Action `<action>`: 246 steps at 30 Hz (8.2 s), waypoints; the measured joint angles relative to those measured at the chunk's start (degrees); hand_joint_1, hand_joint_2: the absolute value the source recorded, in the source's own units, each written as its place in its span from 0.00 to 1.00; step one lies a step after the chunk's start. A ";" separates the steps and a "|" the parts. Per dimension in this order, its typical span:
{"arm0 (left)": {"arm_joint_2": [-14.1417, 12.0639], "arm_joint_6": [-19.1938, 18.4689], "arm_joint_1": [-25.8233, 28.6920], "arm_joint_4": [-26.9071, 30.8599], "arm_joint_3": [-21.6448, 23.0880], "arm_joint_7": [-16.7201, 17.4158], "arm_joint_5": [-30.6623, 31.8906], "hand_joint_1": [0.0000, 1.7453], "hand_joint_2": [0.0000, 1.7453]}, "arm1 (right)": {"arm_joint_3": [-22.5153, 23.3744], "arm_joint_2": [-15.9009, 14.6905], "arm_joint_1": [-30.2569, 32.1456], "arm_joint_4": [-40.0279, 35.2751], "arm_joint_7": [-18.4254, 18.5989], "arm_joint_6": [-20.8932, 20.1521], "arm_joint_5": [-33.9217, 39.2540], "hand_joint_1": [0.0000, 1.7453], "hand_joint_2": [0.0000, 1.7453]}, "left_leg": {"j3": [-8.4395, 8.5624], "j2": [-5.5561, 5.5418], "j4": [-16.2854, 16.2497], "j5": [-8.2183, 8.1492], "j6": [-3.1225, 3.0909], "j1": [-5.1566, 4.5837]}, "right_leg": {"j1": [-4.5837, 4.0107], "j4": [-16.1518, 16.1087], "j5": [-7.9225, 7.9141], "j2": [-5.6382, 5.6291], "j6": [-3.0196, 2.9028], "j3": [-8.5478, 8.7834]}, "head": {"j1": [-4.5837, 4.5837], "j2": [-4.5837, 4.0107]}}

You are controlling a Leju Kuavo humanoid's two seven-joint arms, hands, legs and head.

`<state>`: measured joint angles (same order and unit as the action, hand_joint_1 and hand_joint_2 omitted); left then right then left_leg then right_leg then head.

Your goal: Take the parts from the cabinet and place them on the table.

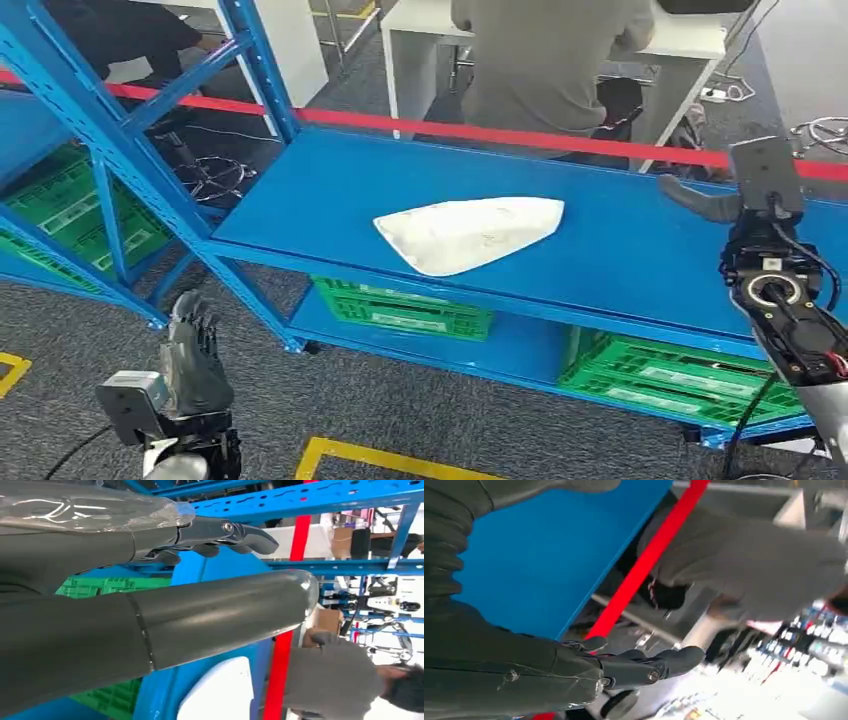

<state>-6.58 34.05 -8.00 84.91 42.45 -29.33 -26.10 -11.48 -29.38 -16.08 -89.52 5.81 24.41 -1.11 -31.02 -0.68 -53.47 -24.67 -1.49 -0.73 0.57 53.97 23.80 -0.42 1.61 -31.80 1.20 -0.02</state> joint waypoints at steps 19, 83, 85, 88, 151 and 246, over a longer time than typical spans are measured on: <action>1.03 -2.19 -1.06 -1.33 0.02 -1.22 -1.16 0.00 0.00 | -15.27 0.24 -12.54 16.54 -4.30 -12.17 7.71 0.00 1.00 | -0.09 -0.10 -0.01 0.01 -0.01 -0.02 | 0.00 -0.01 0.00 0.16 0.01 -0.01 | 0.04 0.00; 2.43 -6.16 -2.69 -5.12 0.33 -1.33 -3.39 0.00 0.00 | -21.09 0.15 -17.16 31.60 -4.65 -21.90 33.29 0.00 1.00 | -0.05 -0.03 -0.09 0.00 -0.03 -0.02 | 0.00 -0.03 -0.01 0.07 0.02 -0.01 | 0.02 0.00; 2.43 -6.16 -2.67 -5.22 0.33 -1.36 -3.34 0.00 0.00 | -21.53 0.15 -17.31 31.58 -4.68 -21.83 33.26 0.00 1.00 | -0.06 -0.03 -0.09 0.00 -0.03 -0.02 | 0.00 -0.03 -0.01 0.07 0.02 0.00 | 0.02 0.00; 2.43 -5.90 -2.63 -5.25 0.33 -1.31 -3.21 0.00 0.00 | -22.12 0.15 -17.40 31.58 -4.68 -21.83 33.26 0.00 1.00 | -0.07 -0.04 -0.08 0.00 -0.03 -0.02 | 0.00 -0.03 -0.01 0.09 0.02 0.00 | 0.04 0.00; 1.33 -4.02 -1.06 -3.74 0.31 0.46 -3.56 0.00 0.00 | -28.91 3.56 -22.08 43.56 -8.79 -21.74 38.93 0.00 1.00 | -0.06 -0.04 -0.12 0.00 -0.03 -0.03 | 0.00 -0.05 -0.01 0.08 0.02 -0.01 | 0.04 0.00; 2.14 -4.74 -1.84 -3.74 2.08 1.01 -2.88 0.00 0.00 | -28.08 2.75 -22.91 44.43 -11.45 -21.85 36.85 1.00 1.00 | -0.08 -0.09 -0.11 0.01 -0.03 -0.02 | -0.01 -0.05 -0.02 0.13 0.03 0.00 | 0.04 0.00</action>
<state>-4.44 29.31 -9.83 81.18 44.52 -28.33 -28.98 -39.56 -26.62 -38.99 -45.09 -5.64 2.56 35.74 -31.10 -0.77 -53.58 -24.66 -1.52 -0.75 0.56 53.93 23.78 -0.30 1.64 -31.80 1.25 -0.02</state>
